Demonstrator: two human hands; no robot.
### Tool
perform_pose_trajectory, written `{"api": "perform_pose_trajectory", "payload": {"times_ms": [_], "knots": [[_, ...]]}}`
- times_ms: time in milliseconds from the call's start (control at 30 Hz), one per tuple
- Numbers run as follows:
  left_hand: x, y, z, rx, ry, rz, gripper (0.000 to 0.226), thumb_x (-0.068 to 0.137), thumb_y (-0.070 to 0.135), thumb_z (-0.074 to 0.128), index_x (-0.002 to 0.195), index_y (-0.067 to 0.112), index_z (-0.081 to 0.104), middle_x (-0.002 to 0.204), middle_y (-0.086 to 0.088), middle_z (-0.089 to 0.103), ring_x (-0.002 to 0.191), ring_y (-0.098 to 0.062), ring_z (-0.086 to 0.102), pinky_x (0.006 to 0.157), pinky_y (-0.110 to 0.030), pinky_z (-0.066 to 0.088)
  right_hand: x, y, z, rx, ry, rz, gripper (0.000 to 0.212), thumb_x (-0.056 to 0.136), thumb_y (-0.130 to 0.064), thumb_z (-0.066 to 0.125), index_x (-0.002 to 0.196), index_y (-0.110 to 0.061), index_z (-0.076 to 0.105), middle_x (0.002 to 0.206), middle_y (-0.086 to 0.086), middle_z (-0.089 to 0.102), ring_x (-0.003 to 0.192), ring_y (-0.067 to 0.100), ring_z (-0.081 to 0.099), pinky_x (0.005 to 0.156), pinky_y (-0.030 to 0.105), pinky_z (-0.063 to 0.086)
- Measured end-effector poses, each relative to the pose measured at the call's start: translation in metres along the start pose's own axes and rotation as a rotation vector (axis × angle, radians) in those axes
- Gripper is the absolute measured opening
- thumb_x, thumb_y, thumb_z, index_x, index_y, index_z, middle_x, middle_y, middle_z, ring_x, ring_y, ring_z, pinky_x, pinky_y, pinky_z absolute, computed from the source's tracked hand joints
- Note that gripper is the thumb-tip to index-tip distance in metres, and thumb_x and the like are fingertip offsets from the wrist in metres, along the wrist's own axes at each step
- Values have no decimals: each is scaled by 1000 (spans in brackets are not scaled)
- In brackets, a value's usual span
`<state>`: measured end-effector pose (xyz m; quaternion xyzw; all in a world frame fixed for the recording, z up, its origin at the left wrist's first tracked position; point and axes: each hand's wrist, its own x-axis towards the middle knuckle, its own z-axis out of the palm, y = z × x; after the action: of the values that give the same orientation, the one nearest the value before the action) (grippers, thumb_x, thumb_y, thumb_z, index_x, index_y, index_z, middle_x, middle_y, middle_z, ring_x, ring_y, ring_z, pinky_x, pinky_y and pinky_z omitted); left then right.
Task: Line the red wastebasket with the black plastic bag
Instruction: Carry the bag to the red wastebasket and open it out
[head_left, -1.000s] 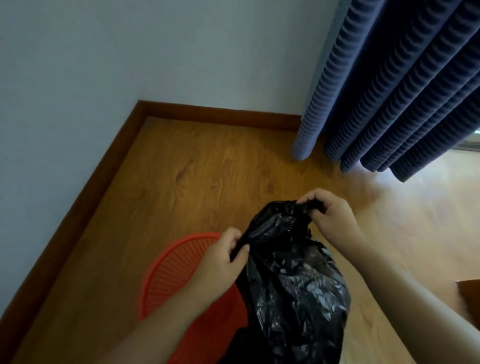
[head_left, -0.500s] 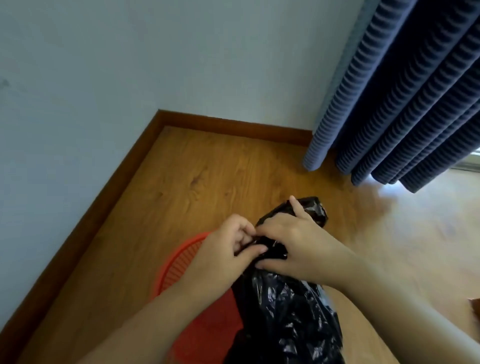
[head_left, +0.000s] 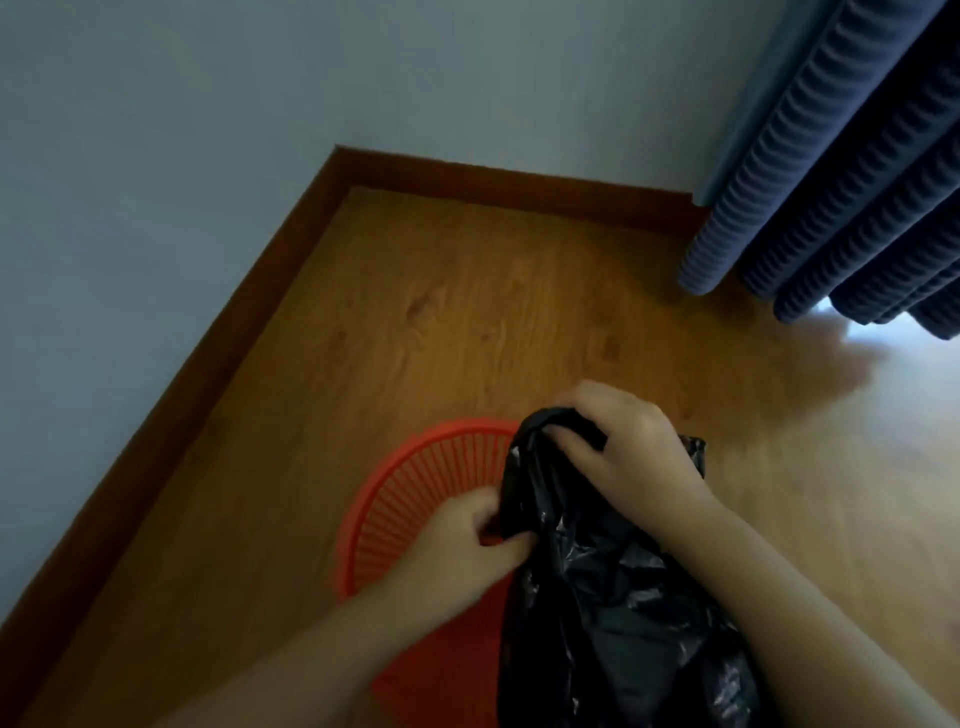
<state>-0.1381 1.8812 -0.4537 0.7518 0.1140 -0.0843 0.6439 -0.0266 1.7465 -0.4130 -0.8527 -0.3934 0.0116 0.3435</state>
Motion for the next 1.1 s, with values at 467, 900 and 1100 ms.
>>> {"api": "perform_pose_trajectory", "payload": {"times_ms": [467,900,1100], "knots": [[8,67,-30,-192,172,48,6,72,16,66,77,14,65,61,5,70,55,-4,63,49,-13,49,-39,26,-40,-5,-11,15,17,76,3,67,90,-6,65,77,-8,54,72,3,52,67,18,45],[28,81,-68,446,-3,25,23,76,11,72,78,33,65,80,9,70,80,1,63,66,-11,47,-34,38,-38,-205,271,-74,29,87,-10,42,96,0,67,81,17,59,68,27,57,53,36,50],[34,59,-71,783,508,462,23,77,-5,58,88,15,61,86,6,57,79,6,48,75,0,34,-40,45,-16,-305,377,-62,24,84,3,47,96,2,68,82,22,58,69,31,54,55,35,45]]}}
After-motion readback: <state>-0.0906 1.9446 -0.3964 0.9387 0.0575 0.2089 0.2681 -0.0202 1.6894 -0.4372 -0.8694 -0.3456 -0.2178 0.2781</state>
